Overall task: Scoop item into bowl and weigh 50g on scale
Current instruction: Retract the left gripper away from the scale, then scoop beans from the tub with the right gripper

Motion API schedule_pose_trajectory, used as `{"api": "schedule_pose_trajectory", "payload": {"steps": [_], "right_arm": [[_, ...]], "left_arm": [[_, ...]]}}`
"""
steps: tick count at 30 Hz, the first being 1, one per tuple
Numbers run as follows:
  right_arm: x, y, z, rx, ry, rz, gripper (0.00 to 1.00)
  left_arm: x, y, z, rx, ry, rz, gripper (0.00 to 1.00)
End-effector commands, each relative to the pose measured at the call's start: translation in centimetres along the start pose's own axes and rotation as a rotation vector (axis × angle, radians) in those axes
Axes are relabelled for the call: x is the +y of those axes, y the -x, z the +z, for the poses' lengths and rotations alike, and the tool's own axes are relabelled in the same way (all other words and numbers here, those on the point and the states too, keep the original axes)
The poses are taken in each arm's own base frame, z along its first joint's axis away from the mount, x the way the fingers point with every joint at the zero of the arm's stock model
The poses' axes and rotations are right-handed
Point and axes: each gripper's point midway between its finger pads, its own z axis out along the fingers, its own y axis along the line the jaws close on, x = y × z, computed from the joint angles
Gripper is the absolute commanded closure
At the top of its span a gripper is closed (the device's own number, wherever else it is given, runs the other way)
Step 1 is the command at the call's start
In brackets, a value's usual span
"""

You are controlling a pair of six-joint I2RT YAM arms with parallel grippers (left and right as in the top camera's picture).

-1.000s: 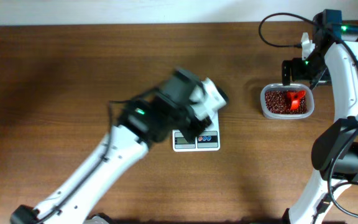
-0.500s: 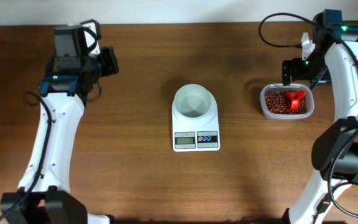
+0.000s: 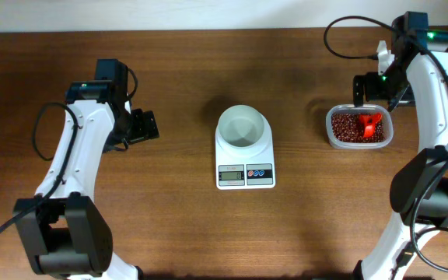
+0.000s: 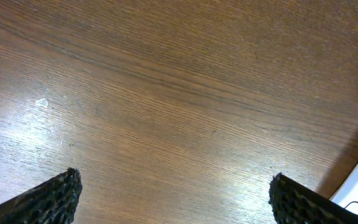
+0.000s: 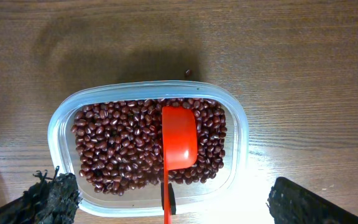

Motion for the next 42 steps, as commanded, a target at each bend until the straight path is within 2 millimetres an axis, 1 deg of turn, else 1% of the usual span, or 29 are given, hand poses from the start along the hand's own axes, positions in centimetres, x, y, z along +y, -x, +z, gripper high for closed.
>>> {"api": "schedule_pose_trajectory", "payload": {"steps": [1, 12, 13, 14, 15, 16, 17, 18, 20, 21, 22, 23, 24, 25, 26, 27, 28, 30, 33, 35, 36, 37, 39, 40, 41, 42], "right_arm": [[-0.4, 0.4, -0.6, -0.022, -0.007, 0.014, 0.01], [-0.3, 0.6, -0.6, -0.026, 0.002, 0.014, 0.01], [-0.1, 0.3, -0.7, -0.015, 0.009, 0.012, 0.01], [-0.3, 0.6, -1.8, -0.035, 0.007, 0.015, 0.01], [-0.8, 1.0, -4.6, -0.072, 0.013, 0.029, 0.01], [-1.0, 1.0, -8.0, -0.106, 0.033, 0.038, 0.01], [-1.1, 0.6, -9.6, -0.117, 0.033, 0.042, 0.01], [-1.2, 0.6, -11.1, -0.142, 0.031, 0.042, 0.01], [-1.3, 1.1, -11.4, -0.169, 0.028, 0.042, 0.01], [-1.2, 1.1, -11.3, -0.164, 0.029, 0.043, 0.11], [-1.1, 0.3, -10.8, -0.126, 0.033, 0.042, 0.27], [-0.7, -1.9, -9.3, -0.012, 0.049, 0.076, 0.39], [0.0, -3.0, -7.6, 0.06, 0.075, 0.084, 0.43], [0.4, -3.6, -6.1, 0.105, 0.078, 0.074, 0.43], [1.4, -4.9, -2.9, 0.186, 0.083, 0.056, 0.43], [1.8, -5.5, -1.1, 0.214, 0.083, 0.047, 0.43], [2.1, -5.7, 1.4, 0.222, 0.083, 0.034, 0.42], [2.2, -5.3, 3.0, 0.2, 0.082, 0.035, 0.42], [1.5, -4.8, 3.4, 0.177, 0.042, 0.032, 0.54], [1.5, -4.8, 3.4, 0.176, 0.043, 0.033, 0.6], [1.5, -4.8, 3.4, 0.177, 0.043, 0.033, 0.64], [1.5, -4.7, 3.4, 0.171, 0.043, 0.033, 0.73], [1.3, -4.3, 3.5, 0.157, 0.034, 0.034, 0.78], [0.6, -4.1, 3.6, 0.149, -0.005, 0.032, 0.74], [0.6, -3.9, 3.6, 0.14, -0.004, 0.032, 0.71], [0.6, -3.6, 3.6, 0.127, -0.005, 0.033, 0.7]], "left_arm": [[0.4, 0.1, 0.2, 0.002, 0.016, 0.005, 0.01], [0.4, 0.1, 0.2, 0.002, 0.017, 0.005, 0.01], [0.4, 0.1, 0.2, 0.002, 0.017, 0.005, 0.01], [0.4, 0.1, 0.2, 0.002, 0.016, 0.005, 0.01], [0.4, 0.1, 0.2, 0.002, 0.017, 0.005, 0.01], [0.4, 0.1, 0.2, 0.002, 0.017, 0.005, 0.01], [0.4, 0.1, 0.2, 0.002, 0.016, 0.005, 0.01], [0.4, 0.1, 0.2, 0.002, 0.016, 0.005, 0.01], [0.4, 0.1, 0.2, 0.002, 0.016, 0.005, 0.01], [0.4, 0.1, 0.2, 0.002, 0.017, 0.005, 0.01], [0.4, 0.1, 0.2, 0.002, 0.017, 0.005, 0.01], [0.4, 0.1, 0.2, 0.002, 0.017, 0.005, 0.01], [0.4, 0.1, 0.2, 0.002, 0.017, 0.005, 0.01], [0.4, 0.1, 0.2, 0.002, 0.016, 0.005, 0.01], [0.4, 0.1, 0.2, 0.002, 0.016, 0.005, 0.01], [0.4, 0.1, 0.2, 0.002, 0.017, 0.005, 0.01], [0.4, 0.1, 0.2, 0.002, 0.016, 0.005, 0.01], [0.4, 0.1, 0.2, 0.002, 0.016, 0.005, 0.01], [0.4, 0.1, 0.2, 0.002, 0.017, 0.005, 0.01], [0.4, 0.1, 0.2, 0.002, 0.016, 0.005, 0.01], [0.4, 0.1, 0.2, 0.002, 0.017, 0.005, 0.01], [0.4, 0.1, 0.2, 0.002, 0.017, 0.005, 0.01], [0.4, 0.1, 0.2, 0.002, 0.017, 0.005, 0.01], [0.4, 0.1, 0.2, 0.002, 0.016, 0.005, 0.01], [0.4, 0.1, 0.2, 0.002, 0.017, 0.005, 0.01], [0.4, 0.1, 0.2, 0.002, 0.017, 0.005, 0.01]]}}
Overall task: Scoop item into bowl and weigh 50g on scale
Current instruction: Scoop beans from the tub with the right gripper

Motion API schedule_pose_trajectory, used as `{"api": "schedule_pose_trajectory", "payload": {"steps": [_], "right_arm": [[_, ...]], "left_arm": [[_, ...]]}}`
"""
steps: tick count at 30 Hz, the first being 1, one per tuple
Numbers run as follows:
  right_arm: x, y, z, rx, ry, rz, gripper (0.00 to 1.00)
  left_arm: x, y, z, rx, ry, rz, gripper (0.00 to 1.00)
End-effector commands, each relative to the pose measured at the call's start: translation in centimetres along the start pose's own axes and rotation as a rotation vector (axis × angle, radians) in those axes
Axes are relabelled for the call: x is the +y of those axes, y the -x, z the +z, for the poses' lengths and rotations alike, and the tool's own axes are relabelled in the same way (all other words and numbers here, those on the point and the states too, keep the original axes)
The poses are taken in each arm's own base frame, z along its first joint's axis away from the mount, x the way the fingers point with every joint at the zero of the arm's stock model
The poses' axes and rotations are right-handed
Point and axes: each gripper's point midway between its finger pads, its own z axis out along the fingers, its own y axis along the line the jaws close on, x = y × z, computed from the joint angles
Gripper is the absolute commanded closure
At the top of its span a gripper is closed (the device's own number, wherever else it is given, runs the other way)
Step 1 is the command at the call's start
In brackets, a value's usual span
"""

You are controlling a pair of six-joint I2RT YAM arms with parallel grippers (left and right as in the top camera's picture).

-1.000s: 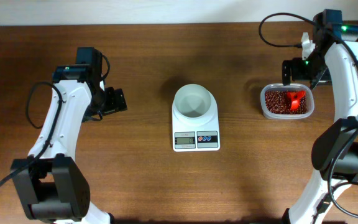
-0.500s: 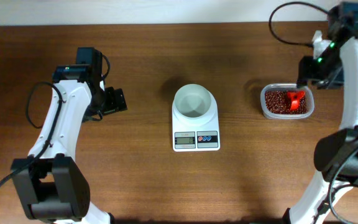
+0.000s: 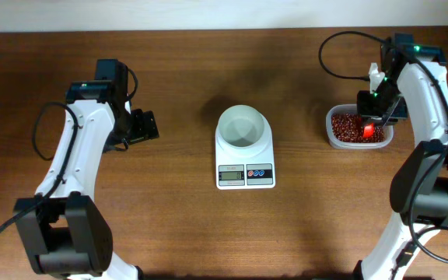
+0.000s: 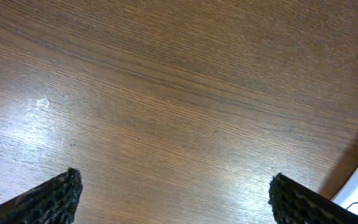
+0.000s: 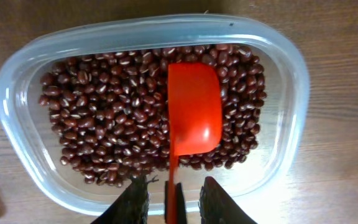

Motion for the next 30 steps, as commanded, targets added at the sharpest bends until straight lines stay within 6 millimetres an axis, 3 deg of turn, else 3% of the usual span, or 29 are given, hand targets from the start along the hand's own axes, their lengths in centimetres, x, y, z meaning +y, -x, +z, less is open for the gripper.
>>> {"api": "schedule_pose_trajectory", "payload": {"steps": [1, 3, 4, 5, 7, 10, 11, 13, 14, 15, 17, 21, 24, 30], "right_arm": [[-0.4, 0.6, -0.3, -0.037, -0.029, 0.0, 0.72], [-0.4, 0.5, -0.1, -0.032, -0.028, 0.0, 0.91], [-0.4, 0.6, -0.1, -0.035, -0.029, 0.0, 0.96], [-0.4, 1.0, -0.1, -0.05, -0.029, 0.001, 0.96], [-0.4, 1.3, -0.1, -0.063, -0.029, 0.001, 0.96], [-0.4, 1.3, -0.1, -0.063, -0.029, 0.001, 0.96], [-0.4, 1.3, -0.1, -0.061, -0.029, 0.001, 0.96], [-0.4, 1.2, -0.1, -0.058, -0.029, 0.001, 0.96], [-0.4, 1.2, -0.1, -0.059, -0.029, 0.001, 0.96], [-0.4, 1.2, -0.1, -0.059, -0.028, 0.001, 0.96], [-0.4, 1.2, -0.1, -0.059, -0.028, 0.001, 0.96], [-0.4, 1.2, -0.1, -0.059, -0.028, 0.002, 0.96], [-0.6, 1.2, -0.1, -0.06, -0.028, 0.013, 0.96], [-0.7, 0.7, 0.6, -0.04, 0.013, 0.035, 0.96]], "left_arm": [[0.3, 0.1, 0.1, 0.001, 0.012, 0.005, 0.01], [0.3, 0.1, 0.1, 0.001, 0.012, 0.005, 0.01], [0.3, 0.1, 0.1, 0.001, 0.012, 0.005, 0.01], [0.3, 0.1, 0.1, 0.001, 0.012, 0.005, 0.01], [-0.4, 2.1, 0.0, -0.082, -0.02, -0.002, 0.01], [-2.2, 2.1, -0.3, -0.076, -0.121, 0.034, 0.01], [-4.7, 1.2, -1.1, -0.047, -0.269, 0.127, 0.01], [-5.8, -1.2, -3.7, -0.043, -0.292, 0.226, 0.01], [-6.8, -2.5, -5.8, -0.087, -0.306, 0.326, 0.01], [-8.5, -4.3, -9.3, -0.175, -0.336, 0.446, 0.01], [-10.5, -7.5, -11.5, -0.189, -0.366, 0.55, 0.01], [-15.3, -11.0, -9.3, -0.125, -0.334, 0.594, 0.01], [-15.5, -10.8, -6.4, -0.094, -0.205, 0.444, 0.01], [-18.5, -12.0, -4.9, -0.08, -0.212, 0.515, 0.01]]}}
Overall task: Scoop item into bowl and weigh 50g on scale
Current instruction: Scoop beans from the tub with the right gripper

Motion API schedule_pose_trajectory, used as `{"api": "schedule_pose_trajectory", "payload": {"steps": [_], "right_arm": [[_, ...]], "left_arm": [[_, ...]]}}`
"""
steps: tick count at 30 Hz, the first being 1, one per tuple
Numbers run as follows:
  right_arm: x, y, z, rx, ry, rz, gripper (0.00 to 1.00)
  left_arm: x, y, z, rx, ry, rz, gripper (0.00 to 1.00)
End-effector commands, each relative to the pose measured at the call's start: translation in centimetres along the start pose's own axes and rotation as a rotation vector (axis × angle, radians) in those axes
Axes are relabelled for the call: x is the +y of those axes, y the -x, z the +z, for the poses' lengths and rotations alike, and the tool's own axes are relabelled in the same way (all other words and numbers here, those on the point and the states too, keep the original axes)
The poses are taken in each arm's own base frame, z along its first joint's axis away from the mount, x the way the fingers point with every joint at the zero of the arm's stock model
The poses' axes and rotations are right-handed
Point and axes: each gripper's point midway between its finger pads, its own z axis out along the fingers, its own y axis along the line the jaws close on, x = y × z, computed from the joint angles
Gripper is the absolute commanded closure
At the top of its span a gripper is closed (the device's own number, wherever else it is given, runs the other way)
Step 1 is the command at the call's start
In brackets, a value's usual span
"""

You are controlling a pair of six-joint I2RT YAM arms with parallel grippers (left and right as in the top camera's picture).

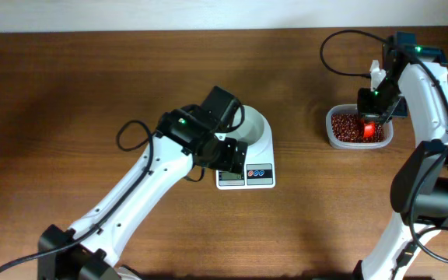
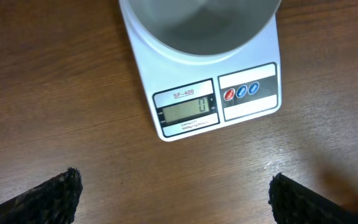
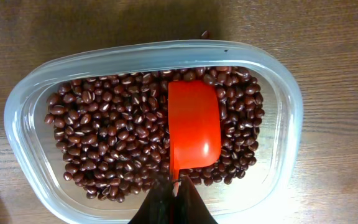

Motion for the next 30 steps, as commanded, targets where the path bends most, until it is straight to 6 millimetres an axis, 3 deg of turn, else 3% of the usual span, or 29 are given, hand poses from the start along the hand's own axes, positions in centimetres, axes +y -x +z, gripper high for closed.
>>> {"api": "schedule_pose_trajectory", "payload": {"steps": [1, 3, 7, 9, 12, 14, 16, 20, 26, 30], "right_arm": [[-1.0, -0.6, 0.7, 0.009, -0.003, 0.032, 0.96], [-1.8, -0.4, 0.9, 0.001, 0.007, 0.057, 0.96], [-1.0, -0.4, 1.1, 0.0, 0.075, 0.065, 0.96], [0.1, -0.2, 1.1, -0.012, 0.202, 0.064, 0.96], [-0.9, -0.5, 1.9, -0.019, 0.275, 0.107, 0.96], [0.4, -1.0, 2.6, -0.037, 0.454, 0.093, 0.96], [0.3, -1.2, 2.9, -0.039, 0.498, 0.116, 0.96], [1.1, -0.6, 1.6, -0.085, 0.637, 0.123, 0.96], [0.7, -1.4, 1.1, -0.061, 0.689, 0.168, 0.96], [-1.2, -1.6, 0.3, -0.078, 0.754, 0.254, 0.96]], "left_arm": [[-0.1, -0.3, 0.8, 0.016, 0.02, -0.004, 0.01], [-0.1, -0.3, 0.8, 0.016, 0.02, -0.004, 0.01], [-0.2, -0.3, 0.8, 0.015, 0.02, -0.003, 0.01], [-0.2, -0.3, 0.8, 0.015, 0.02, -0.003, 0.01], [-0.1, -0.3, 0.8, 0.016, 0.02, -0.004, 0.01], [-0.2, -0.3, 0.8, 0.015, 0.02, -0.004, 0.01], [-0.2, -0.3, 0.8, 0.015, 0.02, -0.003, 0.01], [-0.2, -0.3, 0.8, 0.015, 0.02, -0.003, 0.01], [-0.2, -0.3, 0.8, 0.015, 0.02, -0.003, 0.01], [-0.2, -0.3, 0.8, 0.015, 0.02, -0.003, 0.01]]}}
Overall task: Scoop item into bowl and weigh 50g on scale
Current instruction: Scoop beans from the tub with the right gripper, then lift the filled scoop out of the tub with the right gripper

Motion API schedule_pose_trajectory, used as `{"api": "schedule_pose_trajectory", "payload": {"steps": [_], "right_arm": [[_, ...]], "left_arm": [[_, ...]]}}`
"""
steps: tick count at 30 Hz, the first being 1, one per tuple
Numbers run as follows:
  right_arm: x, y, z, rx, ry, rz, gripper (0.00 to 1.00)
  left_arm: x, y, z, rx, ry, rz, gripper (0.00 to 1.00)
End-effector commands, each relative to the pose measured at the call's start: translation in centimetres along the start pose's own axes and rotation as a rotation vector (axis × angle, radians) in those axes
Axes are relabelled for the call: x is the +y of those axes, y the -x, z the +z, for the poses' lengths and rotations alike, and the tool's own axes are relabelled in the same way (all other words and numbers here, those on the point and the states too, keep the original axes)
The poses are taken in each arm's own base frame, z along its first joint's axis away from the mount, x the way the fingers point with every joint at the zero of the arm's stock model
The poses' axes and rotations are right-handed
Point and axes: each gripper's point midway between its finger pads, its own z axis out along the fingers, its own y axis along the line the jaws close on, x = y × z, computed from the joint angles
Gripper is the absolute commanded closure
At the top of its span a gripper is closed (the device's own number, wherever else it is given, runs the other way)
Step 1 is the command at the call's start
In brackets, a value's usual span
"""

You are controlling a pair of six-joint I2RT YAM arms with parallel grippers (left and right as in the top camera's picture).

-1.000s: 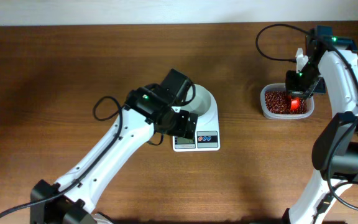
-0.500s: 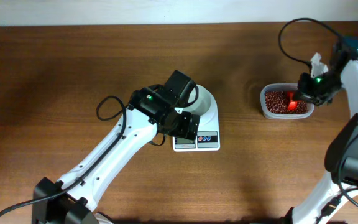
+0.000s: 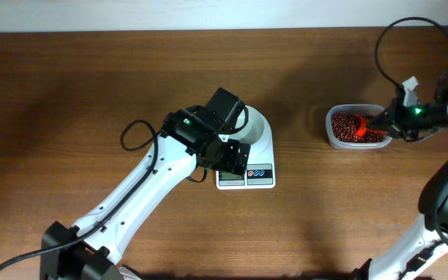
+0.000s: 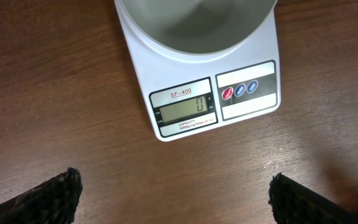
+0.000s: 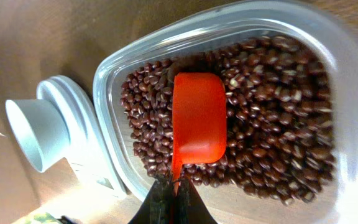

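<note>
A white scale (image 3: 257,173) stands mid-table with an empty white bowl (image 3: 243,128) on it. Its display (image 4: 184,111) reads 0. To the right, a clear container (image 3: 334,138) holds red beans (image 5: 278,93). The red scoop (image 5: 199,118) lies in the beans, cup end toward the scale. My right gripper (image 5: 174,190) is shut on the scoop's thin handle, reaching in from the container's right side (image 3: 390,124). My left gripper (image 4: 174,190) hangs open over bare wood just in front of the scale, with nothing between its fingers.
The left arm (image 3: 154,194) stretches across the table's front left up to the scale. The right arm's cable (image 3: 387,54) loops above the container. The scale's coloured buttons (image 4: 240,89) sit beside the display. Bare wood lies between scale and container.
My right wrist has moved from behind the container to its right side and turned, still shut on the scoop handle. The scoop now points toward the scale. The left gripper barely shifted.
Both grippers began open, the left far out at the table's left and the right above the beans. The right then came down with its fingers around the scoop handle and shut on it, while the left moved over the scale's front. Now the right wrist has turned.
</note>
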Motion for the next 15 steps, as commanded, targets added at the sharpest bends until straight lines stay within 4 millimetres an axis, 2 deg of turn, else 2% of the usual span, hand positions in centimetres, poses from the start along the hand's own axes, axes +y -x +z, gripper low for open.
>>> {"api": "schedule_pose_trajectory", "payload": {"steps": [1, 3, 6, 8, 10, 11, 15], "right_arm": [[-0.9, 0.1, -0.8, -0.023, 0.088, 0.055, 0.96], [-0.6, 0.4, -1.8, -0.059, 0.166, 0.057, 0.96], [-0.7, 0.2, -2.4, -0.064, 0.192, 0.08, 0.96], [-0.7, 0.2, -2.4, -0.062, 0.19, 0.078, 0.96], [-2.9, -0.5, -1.9, -0.025, 0.045, 0.057, 0.94], [-1.9, -0.3, -1.6, -0.028, 0.088, 0.048, 0.94], [-2.0, -0.4, -1.5, -0.022, 0.073, 0.045, 0.94]], "left_arm": [[0.2, -0.1, 0.5, 0.007, 0.02, -0.014, 0.01], [0.2, -0.2, 0.4, 0.007, 0.02, -0.013, 0.01], [0.2, -0.2, 0.5, 0.008, 0.02, -0.013, 0.01], [0.2, -0.2, 0.4, 0.007, 0.02, -0.014, 0.01], [0.2, -0.2, 0.5, 0.008, 0.02, -0.014, 0.01], [0.2, -0.1, 0.5, 0.007, 0.02, -0.013, 0.01], [0.2, -0.2, 0.5, 0.008, 0.02, -0.013, 0.01]]}}
